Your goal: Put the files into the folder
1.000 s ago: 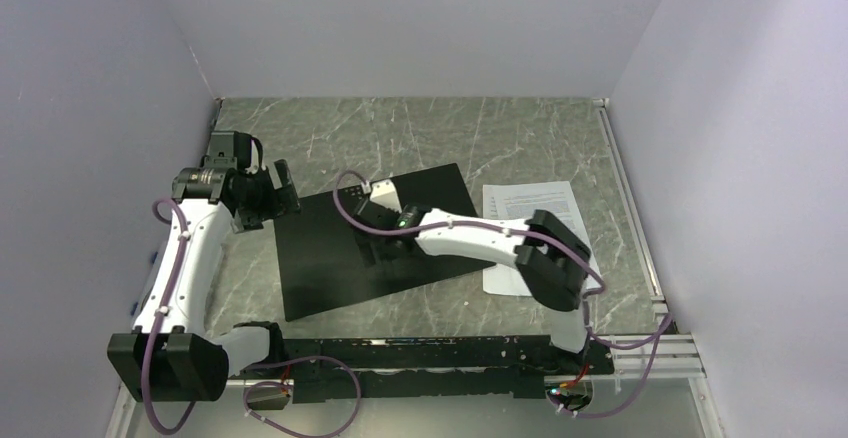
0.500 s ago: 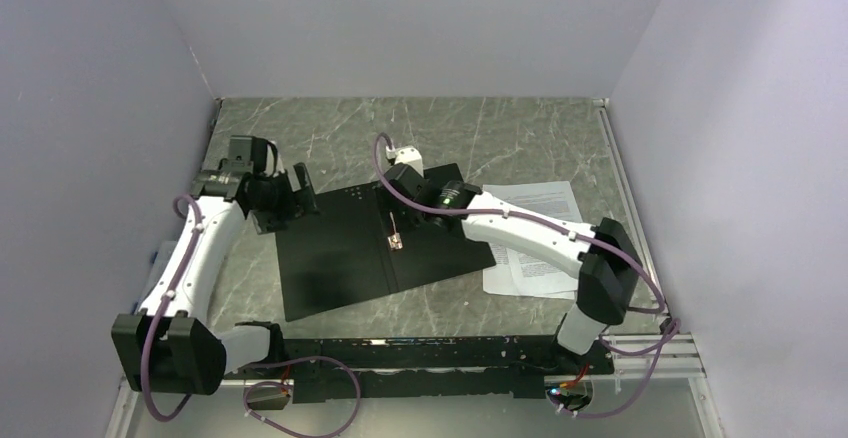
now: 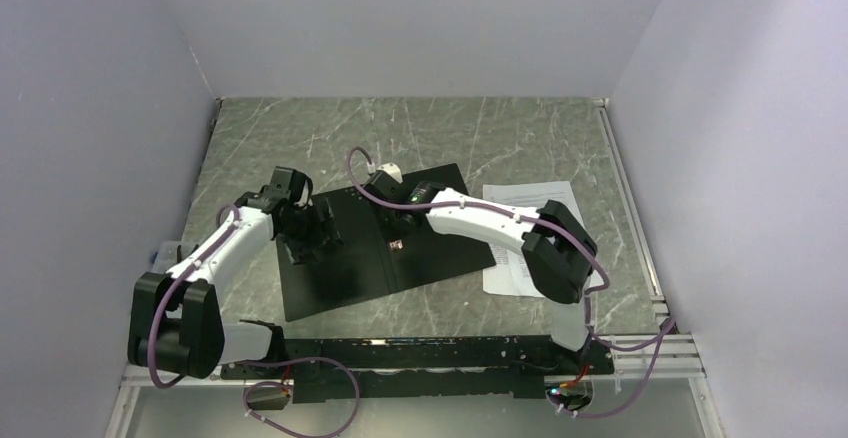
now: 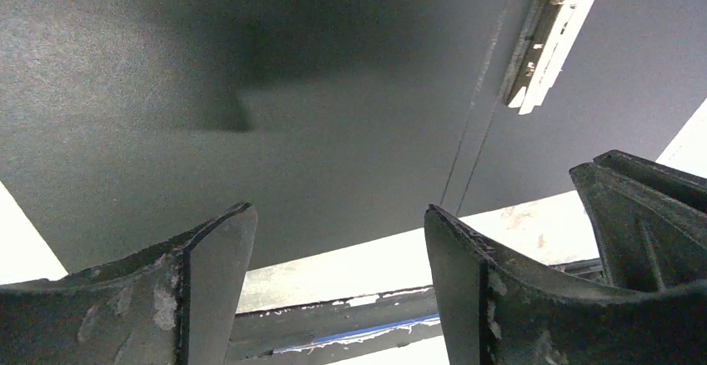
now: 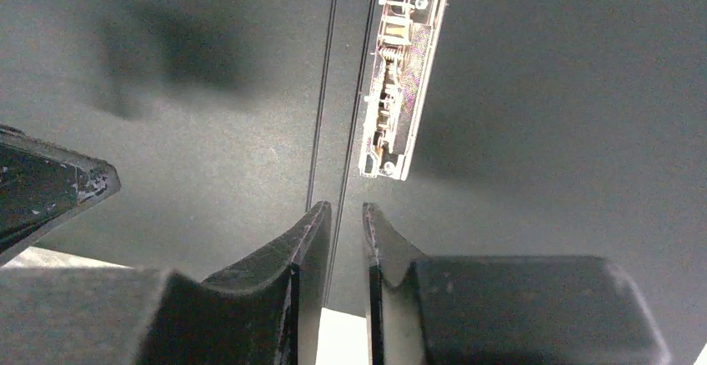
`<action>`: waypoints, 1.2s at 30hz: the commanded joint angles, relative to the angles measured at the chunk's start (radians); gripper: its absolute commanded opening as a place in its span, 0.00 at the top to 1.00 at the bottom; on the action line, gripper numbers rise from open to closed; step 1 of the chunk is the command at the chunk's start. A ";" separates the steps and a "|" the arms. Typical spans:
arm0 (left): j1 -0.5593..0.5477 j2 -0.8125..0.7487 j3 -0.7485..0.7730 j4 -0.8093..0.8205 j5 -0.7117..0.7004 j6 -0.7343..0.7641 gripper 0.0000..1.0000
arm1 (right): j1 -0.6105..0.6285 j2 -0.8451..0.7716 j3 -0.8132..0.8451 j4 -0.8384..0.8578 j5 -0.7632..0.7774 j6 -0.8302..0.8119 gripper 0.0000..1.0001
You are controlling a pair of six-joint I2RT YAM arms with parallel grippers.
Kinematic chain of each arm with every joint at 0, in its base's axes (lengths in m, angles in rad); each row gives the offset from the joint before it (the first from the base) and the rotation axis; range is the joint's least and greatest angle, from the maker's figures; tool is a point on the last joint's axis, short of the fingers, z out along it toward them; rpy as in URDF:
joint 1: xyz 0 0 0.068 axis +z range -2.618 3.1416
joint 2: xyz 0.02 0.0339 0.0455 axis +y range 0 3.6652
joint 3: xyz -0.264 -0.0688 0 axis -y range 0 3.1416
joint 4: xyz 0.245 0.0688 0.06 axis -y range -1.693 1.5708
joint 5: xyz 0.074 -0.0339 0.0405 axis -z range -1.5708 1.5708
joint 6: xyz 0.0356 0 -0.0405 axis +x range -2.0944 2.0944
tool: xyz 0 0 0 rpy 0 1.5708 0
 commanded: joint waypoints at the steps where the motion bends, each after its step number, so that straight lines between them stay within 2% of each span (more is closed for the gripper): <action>1: -0.009 0.028 -0.039 0.090 -0.006 -0.044 0.22 | -0.016 0.034 0.057 0.012 -0.032 -0.001 0.78; 8: -0.012 0.092 -0.096 0.151 -0.007 -0.059 0.29 | -0.029 0.094 0.073 0.018 -0.057 -0.003 0.89; 13: -0.012 0.133 -0.108 0.161 -0.012 -0.061 0.32 | -0.032 0.118 0.070 0.021 -0.068 -0.004 0.90; 36: -0.012 0.181 -0.099 0.129 -0.068 -0.059 0.30 | -0.037 0.199 0.065 0.004 -0.038 -0.027 0.91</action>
